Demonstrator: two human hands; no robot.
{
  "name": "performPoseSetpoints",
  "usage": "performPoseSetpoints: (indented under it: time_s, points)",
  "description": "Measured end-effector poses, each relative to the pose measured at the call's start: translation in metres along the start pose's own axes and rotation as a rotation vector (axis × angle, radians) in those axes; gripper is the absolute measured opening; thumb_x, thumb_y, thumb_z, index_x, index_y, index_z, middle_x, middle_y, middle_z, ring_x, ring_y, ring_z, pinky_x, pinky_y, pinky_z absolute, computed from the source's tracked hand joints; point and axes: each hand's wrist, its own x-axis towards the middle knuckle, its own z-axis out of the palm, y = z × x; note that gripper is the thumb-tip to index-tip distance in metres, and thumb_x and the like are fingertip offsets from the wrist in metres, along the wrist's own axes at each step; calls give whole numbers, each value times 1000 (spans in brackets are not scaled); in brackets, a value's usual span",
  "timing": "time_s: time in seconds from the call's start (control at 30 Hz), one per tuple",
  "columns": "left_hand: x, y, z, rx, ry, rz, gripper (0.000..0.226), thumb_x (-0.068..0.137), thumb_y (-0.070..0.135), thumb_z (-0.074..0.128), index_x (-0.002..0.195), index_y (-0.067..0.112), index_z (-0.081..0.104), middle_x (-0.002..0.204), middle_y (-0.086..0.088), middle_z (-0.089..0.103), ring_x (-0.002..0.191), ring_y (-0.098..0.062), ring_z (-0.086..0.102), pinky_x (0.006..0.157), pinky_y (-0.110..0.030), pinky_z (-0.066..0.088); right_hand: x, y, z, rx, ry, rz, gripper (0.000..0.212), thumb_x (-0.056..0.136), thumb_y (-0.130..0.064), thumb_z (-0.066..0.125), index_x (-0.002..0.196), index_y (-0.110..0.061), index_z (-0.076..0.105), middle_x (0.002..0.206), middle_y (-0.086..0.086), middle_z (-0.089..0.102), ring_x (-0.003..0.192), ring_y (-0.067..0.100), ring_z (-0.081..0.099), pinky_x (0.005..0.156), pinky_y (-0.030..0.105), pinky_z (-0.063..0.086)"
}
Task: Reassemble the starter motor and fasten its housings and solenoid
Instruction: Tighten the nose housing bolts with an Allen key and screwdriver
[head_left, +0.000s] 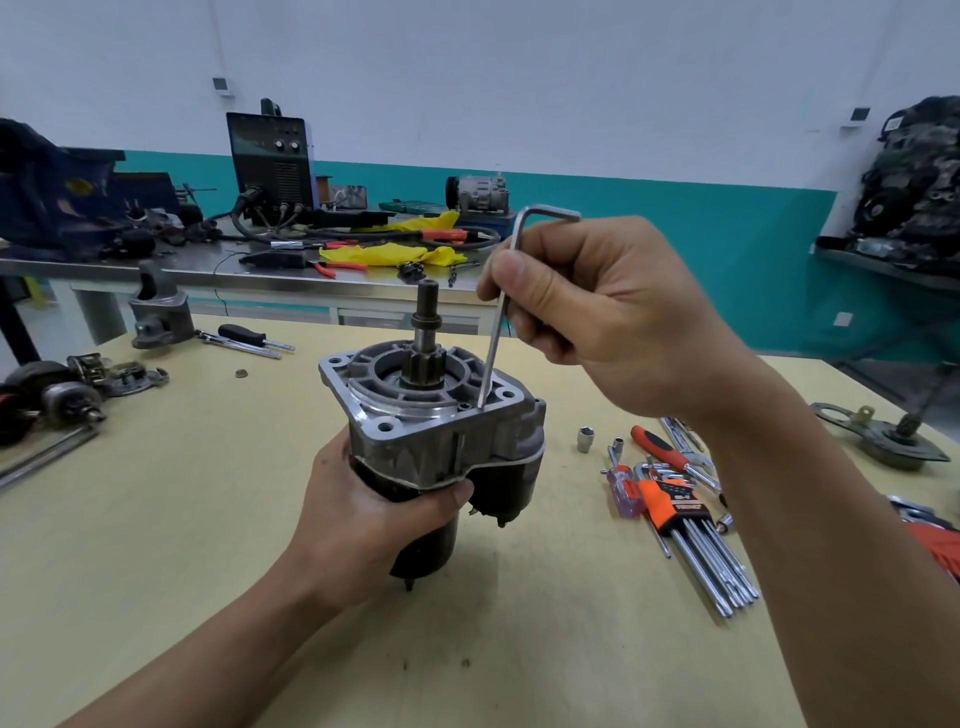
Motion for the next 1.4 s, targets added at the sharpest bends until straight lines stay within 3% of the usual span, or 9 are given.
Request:
performPoseSetpoints:
  time_s: [0.37,0.87,1.0,1.23,1.4]
  points:
    - [0,1,1,18,-1,6,48,63,28,81,109,28,70,108,9,75,102,-9,70,79,-13,52,2,3,6,-2,-29,-49,21,98,-14,50,84,-15,66,60,-13,53,54,0,45,50,11,38]
    - [0,0,1,21,-15,8,51,64,28,80,113,27,69,111,6,74,106,-11,69,82,-14,52,0,0,1,-53,-85,-29,22,98,-18,47,89,-16,67,64,-14,53,58,2,47,53,13,39]
    - [0,1,1,24,-9,12,49,63,27,81,110,32,70,111,8,74,105,-9,69,81,-13,52,1,4,1,-37,-46,-19,23,100,-13,48,88,-15,68,63,-9,53,56,2,46,51,13,38]
    - [0,-1,1,40,1,1,52,62,29,81,113,22,69,109,8,75,103,-8,70,81,-12,52,4,12,9,23,25,-88,17,95,-15,57,83,-12,69,57,-11,52,53,5,45,49,14,37]
    - [0,-1,0,44,-5,-12,56,62,30,81,115,21,68,111,8,74,105,-10,69,82,-13,52,5,16,22,56,149,-191,24,88,-11,71,67,-19,64,53,-10,52,49,6,41,46,18,35]
